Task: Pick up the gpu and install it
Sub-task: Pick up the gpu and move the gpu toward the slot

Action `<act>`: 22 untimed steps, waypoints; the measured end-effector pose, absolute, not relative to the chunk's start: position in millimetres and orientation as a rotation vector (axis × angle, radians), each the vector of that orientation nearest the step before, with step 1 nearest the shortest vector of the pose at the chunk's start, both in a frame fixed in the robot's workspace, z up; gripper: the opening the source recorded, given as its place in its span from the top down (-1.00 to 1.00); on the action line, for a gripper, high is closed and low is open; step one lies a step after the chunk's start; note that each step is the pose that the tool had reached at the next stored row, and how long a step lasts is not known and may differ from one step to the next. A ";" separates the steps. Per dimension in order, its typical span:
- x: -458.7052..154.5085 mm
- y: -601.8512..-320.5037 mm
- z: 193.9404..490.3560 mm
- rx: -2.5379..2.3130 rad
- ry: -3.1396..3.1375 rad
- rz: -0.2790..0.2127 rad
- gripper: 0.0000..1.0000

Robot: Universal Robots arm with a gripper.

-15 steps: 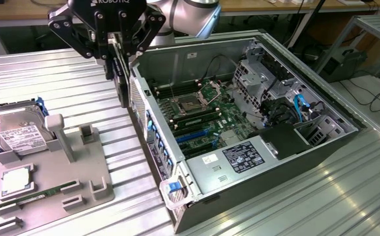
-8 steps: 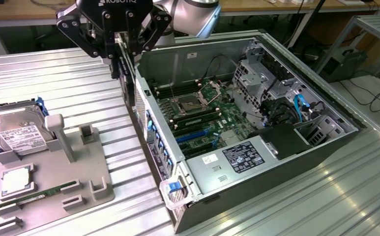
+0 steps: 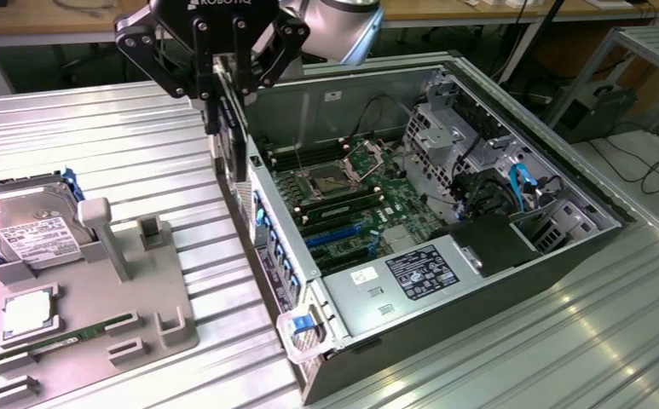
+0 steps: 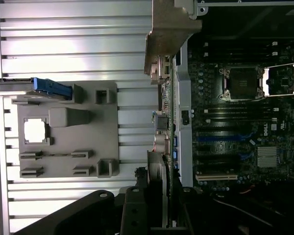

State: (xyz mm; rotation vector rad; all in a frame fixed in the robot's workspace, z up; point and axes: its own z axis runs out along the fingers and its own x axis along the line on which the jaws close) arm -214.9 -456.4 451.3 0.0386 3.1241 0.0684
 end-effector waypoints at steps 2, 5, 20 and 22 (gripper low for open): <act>-210.6 -456.3 451.3 0.039 3.124 0.068 0.44; -206.2 -456.4 451.3 0.039 3.124 0.069 0.44; -186.6 -456.3 451.3 0.039 3.124 0.068 0.44; -184.1 -456.3 451.2 0.039 3.124 0.068 0.44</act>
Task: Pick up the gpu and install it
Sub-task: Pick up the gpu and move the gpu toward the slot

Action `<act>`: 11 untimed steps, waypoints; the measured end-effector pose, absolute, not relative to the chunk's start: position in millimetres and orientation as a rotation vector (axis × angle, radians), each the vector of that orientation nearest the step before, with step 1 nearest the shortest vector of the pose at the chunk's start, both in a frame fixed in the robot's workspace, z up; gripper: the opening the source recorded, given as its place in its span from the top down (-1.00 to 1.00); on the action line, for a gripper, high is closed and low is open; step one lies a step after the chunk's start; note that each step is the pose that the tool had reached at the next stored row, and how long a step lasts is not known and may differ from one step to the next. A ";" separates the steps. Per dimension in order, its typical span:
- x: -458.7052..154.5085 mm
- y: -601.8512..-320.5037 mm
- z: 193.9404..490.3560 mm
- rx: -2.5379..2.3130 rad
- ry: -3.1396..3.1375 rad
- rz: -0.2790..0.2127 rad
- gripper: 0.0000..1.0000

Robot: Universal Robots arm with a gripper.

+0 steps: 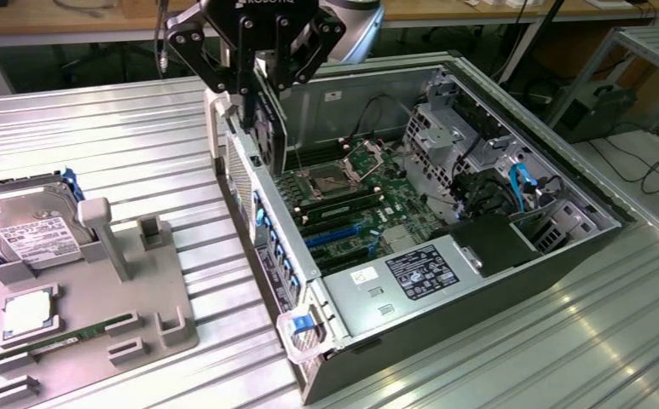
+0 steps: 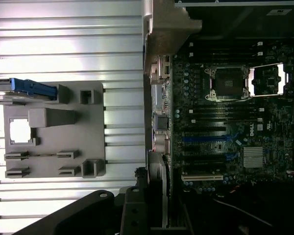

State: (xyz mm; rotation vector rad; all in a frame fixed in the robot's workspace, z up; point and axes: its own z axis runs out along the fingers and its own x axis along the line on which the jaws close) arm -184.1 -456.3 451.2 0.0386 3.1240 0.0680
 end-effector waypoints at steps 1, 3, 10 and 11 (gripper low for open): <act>-182.7 -456.4 451.2 0.039 3.124 0.068 0.44; -180.1 -456.3 451.3 0.039 3.124 0.068 0.44; -169.5 -456.3 451.3 0.039 3.124 0.068 0.44; -168.0 -456.3 451.2 0.039 3.124 0.068 0.44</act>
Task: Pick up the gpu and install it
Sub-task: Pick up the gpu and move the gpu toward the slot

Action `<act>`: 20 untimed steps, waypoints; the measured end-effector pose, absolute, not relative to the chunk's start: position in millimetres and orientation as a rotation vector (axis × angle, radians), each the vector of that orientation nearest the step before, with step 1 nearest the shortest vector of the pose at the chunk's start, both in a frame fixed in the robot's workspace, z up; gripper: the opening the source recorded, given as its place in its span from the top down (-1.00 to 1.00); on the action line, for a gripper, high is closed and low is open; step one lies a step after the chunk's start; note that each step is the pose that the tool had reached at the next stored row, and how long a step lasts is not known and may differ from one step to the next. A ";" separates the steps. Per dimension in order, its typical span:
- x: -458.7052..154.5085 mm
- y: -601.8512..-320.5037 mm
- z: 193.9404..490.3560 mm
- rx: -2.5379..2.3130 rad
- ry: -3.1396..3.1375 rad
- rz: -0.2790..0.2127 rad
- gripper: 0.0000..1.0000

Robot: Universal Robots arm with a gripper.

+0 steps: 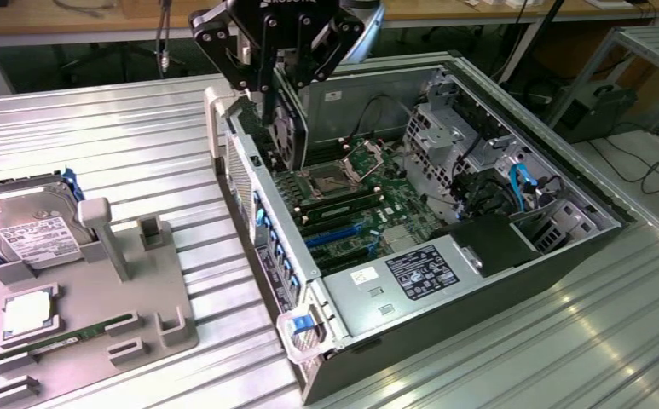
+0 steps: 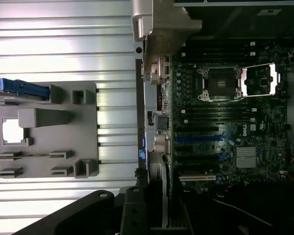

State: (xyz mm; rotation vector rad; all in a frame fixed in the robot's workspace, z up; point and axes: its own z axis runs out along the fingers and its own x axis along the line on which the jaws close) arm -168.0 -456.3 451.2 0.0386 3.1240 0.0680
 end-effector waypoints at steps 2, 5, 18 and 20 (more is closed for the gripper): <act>-164.7 -456.3 451.3 0.039 3.124 0.068 0.44; -160.0 -456.4 451.2 0.039 3.124 0.068 0.44; -139.2 -456.3 451.2 0.039 3.124 0.068 0.44; -136.5 -456.3 451.2 0.039 3.124 0.068 0.44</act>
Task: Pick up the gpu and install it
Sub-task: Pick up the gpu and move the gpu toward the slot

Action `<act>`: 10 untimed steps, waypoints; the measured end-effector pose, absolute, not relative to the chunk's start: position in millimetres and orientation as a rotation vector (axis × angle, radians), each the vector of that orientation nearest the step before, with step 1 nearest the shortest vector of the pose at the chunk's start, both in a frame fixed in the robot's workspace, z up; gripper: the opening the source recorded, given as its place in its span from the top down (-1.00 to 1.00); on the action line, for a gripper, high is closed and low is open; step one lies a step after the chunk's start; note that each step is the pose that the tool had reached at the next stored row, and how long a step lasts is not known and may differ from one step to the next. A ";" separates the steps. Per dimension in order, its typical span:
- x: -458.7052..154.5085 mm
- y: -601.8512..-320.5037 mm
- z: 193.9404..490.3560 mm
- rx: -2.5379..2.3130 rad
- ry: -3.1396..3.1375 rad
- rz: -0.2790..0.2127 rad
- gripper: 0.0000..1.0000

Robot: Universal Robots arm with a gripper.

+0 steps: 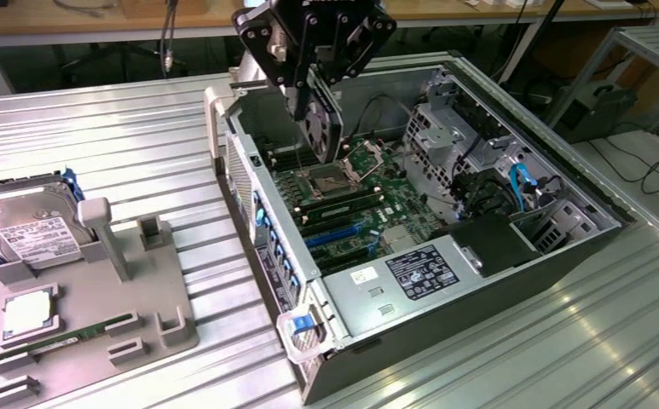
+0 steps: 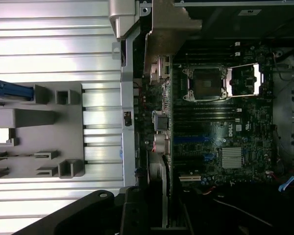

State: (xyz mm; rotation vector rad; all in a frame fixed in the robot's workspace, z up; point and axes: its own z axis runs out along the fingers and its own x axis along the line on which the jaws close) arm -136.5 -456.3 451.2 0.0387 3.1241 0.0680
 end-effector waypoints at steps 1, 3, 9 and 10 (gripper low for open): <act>-135.0 -456.3 451.2 0.039 3.124 0.068 0.44; -132.0 -456.3 451.2 0.039 3.124 0.068 0.44; -120.9 -456.3 451.0 0.039 3.124 0.068 0.44; -119.7 -456.4 451.0 0.039 3.124 0.068 0.44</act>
